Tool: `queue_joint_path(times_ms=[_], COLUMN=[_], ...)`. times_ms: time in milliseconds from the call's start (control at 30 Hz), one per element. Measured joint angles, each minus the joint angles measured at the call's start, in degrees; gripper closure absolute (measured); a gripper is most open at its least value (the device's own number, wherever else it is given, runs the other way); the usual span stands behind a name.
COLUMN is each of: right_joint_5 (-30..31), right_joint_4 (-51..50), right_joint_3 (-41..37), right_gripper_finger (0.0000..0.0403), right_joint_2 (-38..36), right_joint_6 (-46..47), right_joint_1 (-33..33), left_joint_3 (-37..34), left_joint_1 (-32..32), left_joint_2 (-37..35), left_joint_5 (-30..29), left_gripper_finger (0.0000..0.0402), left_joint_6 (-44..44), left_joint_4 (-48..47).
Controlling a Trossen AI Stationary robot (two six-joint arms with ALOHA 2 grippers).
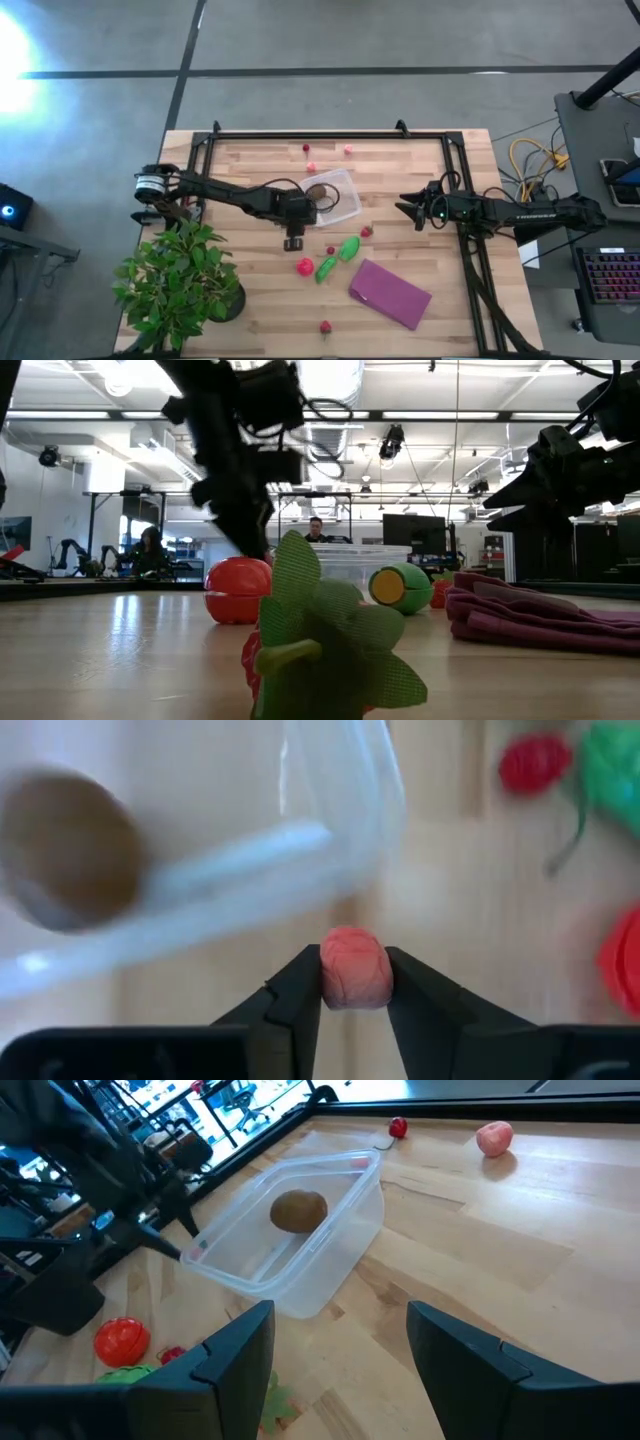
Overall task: Pick and placing Produce into tupperware
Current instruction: Put the bottom pink peach into the transparent bin, then put the top red cherry into the transparent bin
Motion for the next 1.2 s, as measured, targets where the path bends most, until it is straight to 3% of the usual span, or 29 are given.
queue_joint_path(times_ms=[200,433,667,1033,1200], right_joint_5=[0.0,0.0,0.0,0.0,0.0], right_joint_4=[-0.07,-0.13,-0.17,-0.17,-0.2], right_joint_3=[0.0,0.0,0.0,0.0,0.0], right_gripper_finger=[0.0184,0.0184,0.0184,0.0184,0.0184], right_joint_2=[0.0,0.0,0.0,0.0,-0.02], right_joint_6=[0.0,0.22,0.22,0.26,2.1], right_joint_1=[0.01,0.0,0.01,0.01,0.02], left_joint_3=[5.58,9.18,9.51,11.74,13.8], left_joint_1=[1.82,5.15,8.46,8.44,9.48], left_joint_2=[-2.19,-1.15,4.74,6.0,4.37], left_joint_5=[-6.38,-6.07,-6.1,-6.07,-10.84], left_gripper_finger=[0.0313,0.0313,0.0309,0.0195,0.0166], left_joint_6=[5.01,8.53,6.86,3.78,3.96], left_joint_4=[0.08,0.98,0.91,-0.26,-7.09])
